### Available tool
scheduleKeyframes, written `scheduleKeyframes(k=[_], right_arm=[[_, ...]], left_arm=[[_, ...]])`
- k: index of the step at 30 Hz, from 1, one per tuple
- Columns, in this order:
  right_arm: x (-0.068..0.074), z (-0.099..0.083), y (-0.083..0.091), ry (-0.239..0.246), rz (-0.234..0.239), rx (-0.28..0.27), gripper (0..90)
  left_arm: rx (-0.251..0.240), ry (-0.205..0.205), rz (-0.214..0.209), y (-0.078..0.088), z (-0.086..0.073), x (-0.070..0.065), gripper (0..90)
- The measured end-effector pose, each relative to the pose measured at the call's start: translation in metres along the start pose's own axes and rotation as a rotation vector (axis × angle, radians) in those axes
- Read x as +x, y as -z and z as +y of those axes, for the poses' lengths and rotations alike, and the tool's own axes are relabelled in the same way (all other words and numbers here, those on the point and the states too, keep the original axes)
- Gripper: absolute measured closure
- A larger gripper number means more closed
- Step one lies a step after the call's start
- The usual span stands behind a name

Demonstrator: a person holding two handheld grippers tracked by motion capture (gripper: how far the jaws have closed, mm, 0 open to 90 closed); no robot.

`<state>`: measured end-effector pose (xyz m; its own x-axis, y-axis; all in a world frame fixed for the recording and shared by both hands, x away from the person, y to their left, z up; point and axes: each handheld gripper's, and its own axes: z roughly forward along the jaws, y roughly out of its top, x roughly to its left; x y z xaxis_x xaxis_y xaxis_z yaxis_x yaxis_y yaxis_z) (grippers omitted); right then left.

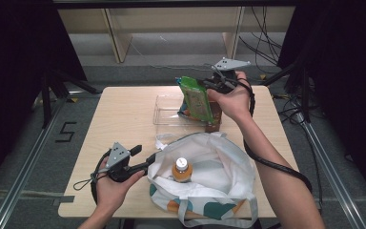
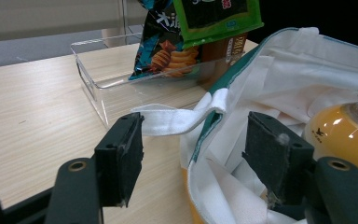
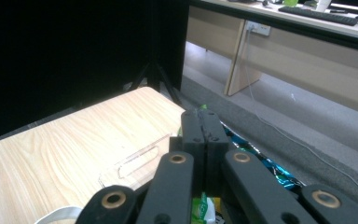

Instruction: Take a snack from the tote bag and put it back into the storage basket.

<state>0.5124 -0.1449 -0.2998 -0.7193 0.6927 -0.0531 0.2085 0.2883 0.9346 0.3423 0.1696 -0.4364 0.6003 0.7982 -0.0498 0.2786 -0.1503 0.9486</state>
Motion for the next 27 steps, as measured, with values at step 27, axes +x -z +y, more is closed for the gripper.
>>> scheduleKeyframes(k=[27], right_arm=[[0.002, -0.011, -0.039, -0.009, -0.017, 0.004, 90.0]], left_arm=[[0.001, 0.020, -0.008, -0.001, -0.002, 0.000, 36.3]])
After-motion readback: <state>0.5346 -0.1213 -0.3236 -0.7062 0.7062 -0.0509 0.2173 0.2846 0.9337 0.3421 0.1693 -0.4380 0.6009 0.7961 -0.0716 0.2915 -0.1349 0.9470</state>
